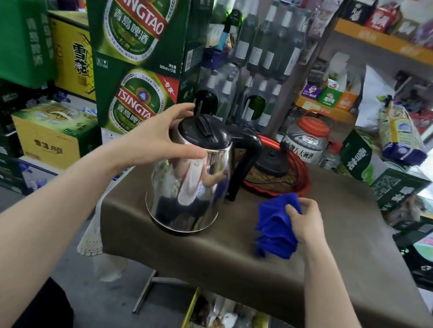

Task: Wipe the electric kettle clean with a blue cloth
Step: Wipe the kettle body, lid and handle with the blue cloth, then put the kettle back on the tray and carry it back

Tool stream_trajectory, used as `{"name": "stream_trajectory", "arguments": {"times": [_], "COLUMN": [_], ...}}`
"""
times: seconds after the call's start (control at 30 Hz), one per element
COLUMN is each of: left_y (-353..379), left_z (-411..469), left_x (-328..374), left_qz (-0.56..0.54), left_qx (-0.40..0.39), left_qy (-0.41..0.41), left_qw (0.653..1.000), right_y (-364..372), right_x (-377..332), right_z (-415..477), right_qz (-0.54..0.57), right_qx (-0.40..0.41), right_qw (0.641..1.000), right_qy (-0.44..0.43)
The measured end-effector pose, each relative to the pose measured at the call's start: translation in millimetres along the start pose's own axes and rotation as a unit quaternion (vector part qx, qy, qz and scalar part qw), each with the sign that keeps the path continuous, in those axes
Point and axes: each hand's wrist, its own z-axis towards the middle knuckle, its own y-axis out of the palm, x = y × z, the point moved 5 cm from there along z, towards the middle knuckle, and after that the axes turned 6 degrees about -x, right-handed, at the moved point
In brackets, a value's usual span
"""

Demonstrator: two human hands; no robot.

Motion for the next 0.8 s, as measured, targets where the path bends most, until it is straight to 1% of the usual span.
{"name": "stream_trajectory", "arguments": {"times": [0.03, 0.07, 0.1, 0.13, 0.17, 0.2, 0.23, 0.27, 0.3, 0.33, 0.37, 0.4, 0.43, 0.5, 0.57, 0.67, 0.8], "left_y": [0, 1, 1, 1, 2, 2, 2, 2, 3, 6, 10, 15, 19, 26, 28, 26, 16], "left_z": [-2, -4, -6, -9, -13, -18, -24, -30, -36, -41, -46, -50, -52, -52, -48, -33, 9], "left_x": [-1, -1, -2, -3, -4, -7, -11, -15, -20, -23, -24, -25, -26, -25, -26, -24, -2], "left_qz": [-0.002, -0.004, -0.005, -0.007, -0.012, -0.019, -0.031, -0.045, -0.054, -0.054, -0.047, -0.038, -0.029, -0.025, -0.031, -0.047, -0.063], "left_qx": [0.019, 0.039, 0.059, 0.079, 0.097, 0.111, 0.123, 0.132, 0.138, 0.140, 0.143, 0.148, 0.157, 0.177, 0.180, 0.149, 0.097], "left_qy": [-0.001, -0.002, -0.003, -0.003, -0.003, -0.005, -0.010, -0.015, -0.023, -0.032, -0.042, -0.049, -0.054, -0.059, -0.057, -0.035, 0.003], "left_qw": [1.000, 0.999, 0.998, 0.997, 0.995, 0.994, 0.992, 0.990, 0.989, 0.988, 0.988, 0.987, 0.986, 0.982, 0.982, 0.987, 0.993], "right_y": [-1, 1, 4, 8, 10, 13, 16, 18, 21, 26, 33, 40, 44, 48, 47, 35, -6], "right_x": [6, 9, 9, 5, -5, -18, -34, -53, -72, -89, -101, -109, -116, -121, -125, -127, -139], "right_z": [3, 4, 2, 0, -2, -4, -8, -11, -15, -19, -21, -19, -18, -14, -14, -11, 2], "right_qz": [-0.051, -0.130, -0.215, -0.284, -0.319, -0.320, -0.286, -0.221, -0.139, -0.056, 0.003, 0.029, 0.025, 0.001, -0.020, -0.098, -0.094], "right_qx": [-0.023, -0.054, -0.074, -0.069, -0.047, -0.019, 0.005, 0.009, -0.021, -0.079, -0.147, -0.200, -0.226, -0.219, -0.179, -0.112, -0.054], "right_qw": [0.998, 0.989, 0.973, 0.956, 0.946, 0.946, 0.951, 0.958, 0.964, 0.963, 0.957, 0.948, 0.943, 0.945, 0.950, 0.951, 0.954], "right_qy": [0.025, 0.043, 0.049, 0.034, -0.002, -0.055, -0.119, -0.183, -0.227, -0.250, -0.251, -0.246, -0.242, -0.241, -0.256, -0.271, -0.281]}}
